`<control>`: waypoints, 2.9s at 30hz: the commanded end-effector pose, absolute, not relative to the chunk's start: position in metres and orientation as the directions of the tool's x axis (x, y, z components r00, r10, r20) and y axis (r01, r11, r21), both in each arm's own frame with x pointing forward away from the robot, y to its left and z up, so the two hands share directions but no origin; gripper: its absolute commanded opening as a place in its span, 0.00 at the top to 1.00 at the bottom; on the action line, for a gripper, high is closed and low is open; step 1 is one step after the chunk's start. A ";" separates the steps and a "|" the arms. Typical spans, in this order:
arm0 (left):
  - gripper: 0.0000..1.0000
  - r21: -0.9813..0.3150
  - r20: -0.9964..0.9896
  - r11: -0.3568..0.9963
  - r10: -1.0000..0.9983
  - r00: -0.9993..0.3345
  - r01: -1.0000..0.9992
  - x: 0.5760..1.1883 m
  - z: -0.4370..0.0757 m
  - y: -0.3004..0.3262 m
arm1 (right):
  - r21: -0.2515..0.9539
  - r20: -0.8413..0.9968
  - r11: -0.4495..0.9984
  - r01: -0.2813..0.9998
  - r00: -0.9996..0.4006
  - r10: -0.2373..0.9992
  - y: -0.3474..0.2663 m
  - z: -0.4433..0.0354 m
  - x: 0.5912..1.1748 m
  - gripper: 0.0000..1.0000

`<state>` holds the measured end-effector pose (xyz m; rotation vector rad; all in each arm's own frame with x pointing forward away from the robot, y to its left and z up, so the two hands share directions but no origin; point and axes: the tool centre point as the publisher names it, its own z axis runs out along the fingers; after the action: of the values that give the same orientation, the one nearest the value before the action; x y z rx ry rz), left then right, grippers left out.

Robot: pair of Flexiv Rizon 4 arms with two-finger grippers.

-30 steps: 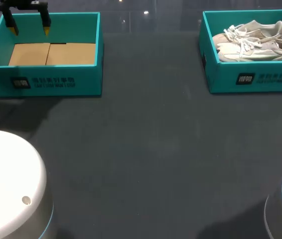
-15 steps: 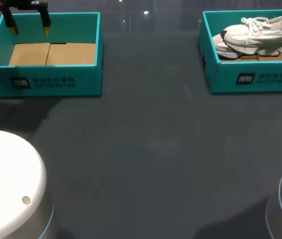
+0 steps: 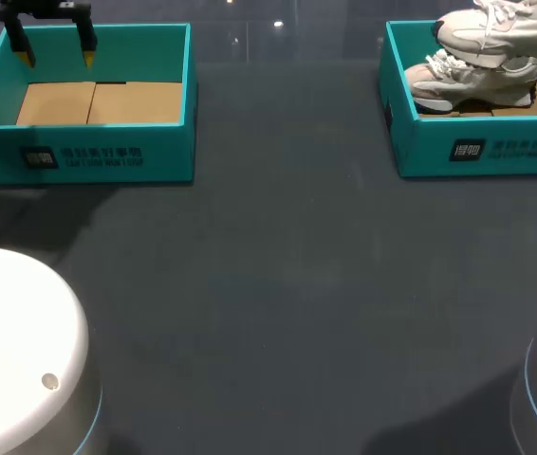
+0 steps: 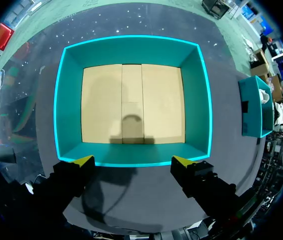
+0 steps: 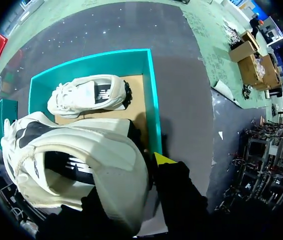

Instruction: Take the shoe out of the shoebox, open the shoe tongue, remove and reinsert the insole, then place the shoe into the shoebox

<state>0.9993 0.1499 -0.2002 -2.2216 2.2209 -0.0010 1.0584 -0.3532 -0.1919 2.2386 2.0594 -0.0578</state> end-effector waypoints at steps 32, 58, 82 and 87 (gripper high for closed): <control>0.00 -0.001 0.000 0.000 -1.000 0.000 -1.000 1.000 -0.200 0.150 | 0.054 -0.148 -0.149 0.987 0.155 0.977 -0.235 -0.107 0.942 1.00; 0.00 -0.001 0.000 0.000 -1.000 0.000 -1.000 1.000 -0.200 0.150 | 0.102 -0.182 -0.180 0.978 0.196 0.964 -0.154 -0.132 0.830 1.00; 0.00 -0.001 0.000 0.000 -1.000 0.000 -1.000 1.000 -0.200 0.150 | 0.059 -0.150 -0.067 0.996 0.076 0.986 -0.089 -0.166 0.796 1.00; 0.00 -0.001 0.000 0.000 -1.000 0.000 -1.000 1.000 -0.200 0.150 | 0.073 -0.177 -0.071 0.995 0.083 0.981 -0.053 -0.193 0.771 1.00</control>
<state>0.9994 0.1498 -0.2002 -2.2215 2.2210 -0.0012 0.7827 -0.0756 -0.1771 2.1976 2.0367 -0.1215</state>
